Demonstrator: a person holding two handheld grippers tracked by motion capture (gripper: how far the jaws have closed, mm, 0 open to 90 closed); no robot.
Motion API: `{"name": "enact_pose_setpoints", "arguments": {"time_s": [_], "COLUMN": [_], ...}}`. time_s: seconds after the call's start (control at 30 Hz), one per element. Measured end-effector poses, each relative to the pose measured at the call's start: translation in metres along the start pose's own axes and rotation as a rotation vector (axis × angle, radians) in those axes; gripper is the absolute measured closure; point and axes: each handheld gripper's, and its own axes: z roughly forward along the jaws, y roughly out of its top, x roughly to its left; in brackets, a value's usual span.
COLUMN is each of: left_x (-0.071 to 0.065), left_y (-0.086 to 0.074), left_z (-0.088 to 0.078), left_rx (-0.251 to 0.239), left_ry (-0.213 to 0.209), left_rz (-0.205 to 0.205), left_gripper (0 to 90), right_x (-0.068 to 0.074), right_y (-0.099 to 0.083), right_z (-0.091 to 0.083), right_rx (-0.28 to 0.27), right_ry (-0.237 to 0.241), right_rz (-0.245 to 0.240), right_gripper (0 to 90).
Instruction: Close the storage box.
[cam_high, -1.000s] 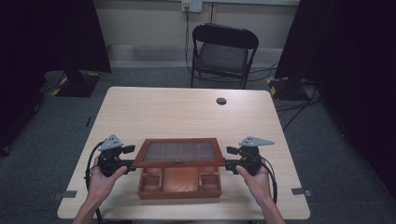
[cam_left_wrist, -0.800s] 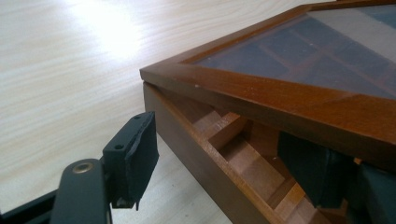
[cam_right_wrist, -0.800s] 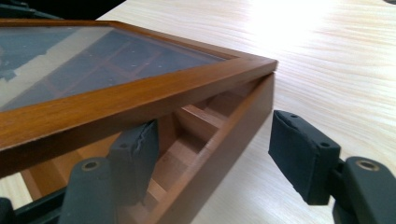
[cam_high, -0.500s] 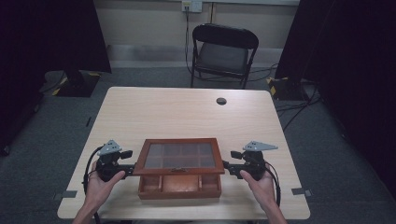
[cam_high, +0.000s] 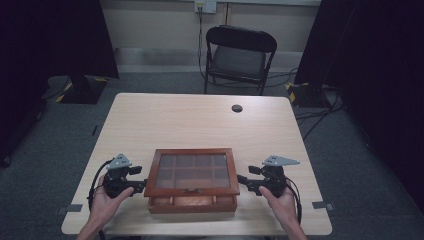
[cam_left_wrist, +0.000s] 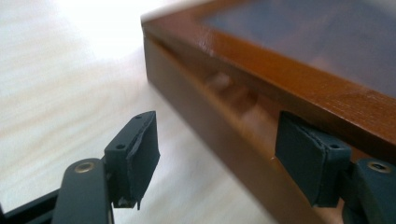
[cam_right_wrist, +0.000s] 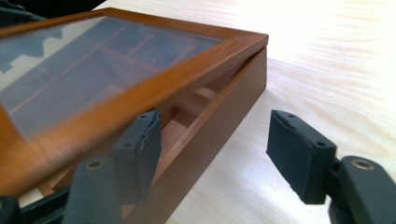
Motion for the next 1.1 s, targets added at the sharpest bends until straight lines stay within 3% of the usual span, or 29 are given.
{"name": "enact_pose_setpoints", "arguments": {"time_s": [0.1,0.2,0.33,0.43,0.53,0.63,0.77,1.0,1.1], "left_x": [0.004,0.011,0.013,0.014,0.014,0.016,0.024,0.043,0.051], "left_y": [-0.004,-0.004,-0.007,-0.006,0.002,0.007,0.007,0.004,-0.002], "left_z": [-0.004,-0.007,-0.006,-0.007,-0.008,-0.01,-0.014,-0.025,-0.027], "left_rx": [-0.002,-0.041,-0.011,-0.045,-0.044,-0.061,-0.069,-0.037,-0.032], "left_ry": [0.039,0.012,0.027,0.021,0.034,0.058,0.112,0.179,0.2], "left_rz": [-0.009,-0.061,-0.053,-0.071,-0.045,-0.045,-0.094,-0.117,-0.147], "left_gripper": [33.0,30.5,28.8,27.9,27.1,25.5,24.8,20.9,20.8], "right_x": [0.0,0.001,0.001,-0.002,-0.007,-0.013,-0.023,-0.046,-0.057], "right_y": [-0.003,-0.004,-0.004,-0.003,-0.002,0.0,-0.002,-0.015,-0.023], "right_z": [-0.001,0.002,0.002,0.001,-0.002,-0.005,-0.013,-0.031,-0.041], "right_rx": [-0.009,-0.001,-0.003,-0.015,-0.029,-0.052,-0.072,-0.047,-0.046], "right_ry": [0.011,0.015,0.018,0.001,-0.02,-0.051,-0.128,-0.23,-0.272], "right_rz": [0.009,0.006,0.003,0.013,0.026,0.036,0.055,0.107,0.138], "right_gripper": [33.7,33.5,33.4,33.2,30.1,25.4,18.4,15.4,15.0]}}
